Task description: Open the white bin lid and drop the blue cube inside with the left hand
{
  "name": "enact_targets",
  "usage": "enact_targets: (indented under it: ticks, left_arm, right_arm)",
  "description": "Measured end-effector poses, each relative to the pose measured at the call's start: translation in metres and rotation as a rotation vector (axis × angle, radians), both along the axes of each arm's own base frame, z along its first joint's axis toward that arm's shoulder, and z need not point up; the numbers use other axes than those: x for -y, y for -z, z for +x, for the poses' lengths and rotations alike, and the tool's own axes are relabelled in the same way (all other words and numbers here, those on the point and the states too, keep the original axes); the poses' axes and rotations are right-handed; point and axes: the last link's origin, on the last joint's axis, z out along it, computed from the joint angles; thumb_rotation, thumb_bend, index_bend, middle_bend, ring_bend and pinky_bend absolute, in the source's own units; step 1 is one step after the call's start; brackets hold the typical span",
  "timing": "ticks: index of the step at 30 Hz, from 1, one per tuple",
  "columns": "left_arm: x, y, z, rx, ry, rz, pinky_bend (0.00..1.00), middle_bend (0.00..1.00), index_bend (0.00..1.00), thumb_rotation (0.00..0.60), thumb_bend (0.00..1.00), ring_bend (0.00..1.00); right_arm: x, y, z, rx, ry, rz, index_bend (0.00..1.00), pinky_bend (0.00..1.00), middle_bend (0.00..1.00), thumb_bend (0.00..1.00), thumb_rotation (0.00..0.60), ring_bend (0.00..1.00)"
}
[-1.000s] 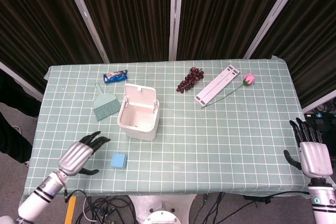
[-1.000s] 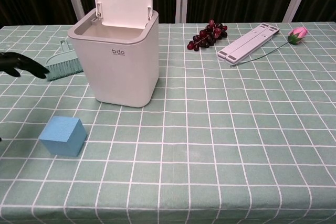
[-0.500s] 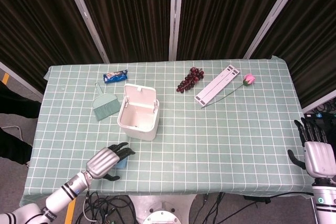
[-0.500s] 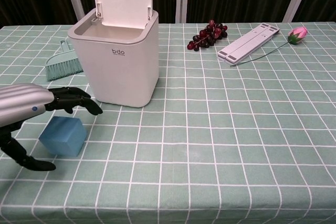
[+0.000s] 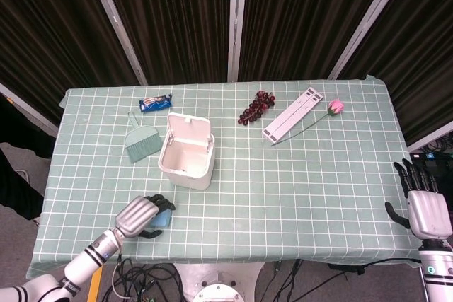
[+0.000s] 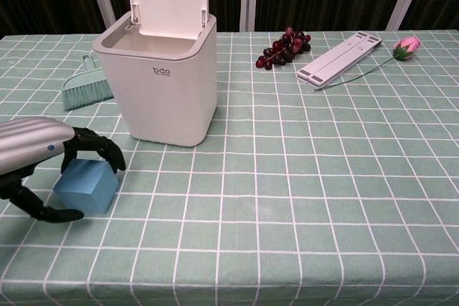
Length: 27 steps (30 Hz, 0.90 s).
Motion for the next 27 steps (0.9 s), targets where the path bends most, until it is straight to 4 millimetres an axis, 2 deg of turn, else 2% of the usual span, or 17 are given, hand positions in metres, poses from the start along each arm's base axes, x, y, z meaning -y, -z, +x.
enact_targets:
  ticks: [6, 11, 16, 18, 20, 21, 24, 27]
  left_arm:
    - [-0.003, 0.004, 0.000, -0.003, 0.005, 0.026, 0.69, 0.52, 0.49, 0.600, 0.31, 0.45]
    - [-0.002, -0.006, 0.003, 0.016, 0.012, 0.057, 0.69, 0.53, 0.50, 0.600, 0.31, 0.46]
    - [-0.008, -0.050, 0.006, 0.035, 0.025, 0.171, 0.69, 0.53, 0.50, 0.600, 0.31, 0.46]
    - [-0.017, -0.078, 0.012, 0.041, 0.038, 0.250, 0.69, 0.53, 0.50, 0.600, 0.31, 0.46]
    - [-0.024, -0.097, 0.018, 0.044, 0.053, 0.303, 0.69, 0.53, 0.50, 0.600, 0.31, 0.46]
    - [-0.030, -0.110, 0.024, 0.048, 0.066, 0.344, 0.69, 0.53, 0.50, 0.600, 0.31, 0.46]
    - [-0.046, -0.136, 0.044, 0.086, 0.087, 0.425, 0.69, 0.53, 0.50, 0.600, 0.31, 0.46]
    - [-0.061, -0.147, 0.068, 0.150, 0.104, 0.454, 0.69, 0.53, 0.50, 0.600, 0.31, 0.46]
  right_arm:
    - [-0.001, -0.001, 0.000, 0.000, 0.003, -0.001, 0.00, 0.00, 0.00, 0.24, 0.600, 0.00]
    - [-0.001, -0.003, -0.001, 0.001, 0.005, -0.004, 0.00, 0.00, 0.00, 0.24, 0.600, 0.00]
    - [0.000, -0.003, 0.000, 0.000, -0.001, -0.005, 0.00, 0.00, 0.00, 0.24, 0.600, 0.00]
    - [0.000, -0.002, 0.000, 0.002, -0.002, -0.003, 0.00, 0.00, 0.00, 0.24, 0.600, 0.00]
    - [0.001, -0.001, 0.001, 0.003, -0.003, 0.000, 0.00, 0.00, 0.00, 0.24, 0.600, 0.00]
    - [0.001, 0.000, 0.001, 0.004, -0.005, 0.001, 0.00, 0.00, 0.00, 0.24, 0.600, 0.00]
    - [0.001, 0.001, 0.002, 0.002, -0.006, 0.003, 0.00, 0.00, 0.00, 0.24, 0.600, 0.00]
    - [0.002, 0.001, 0.001, 0.004, -0.003, 0.000, 0.00, 0.00, 0.00, 0.24, 0.600, 0.00]
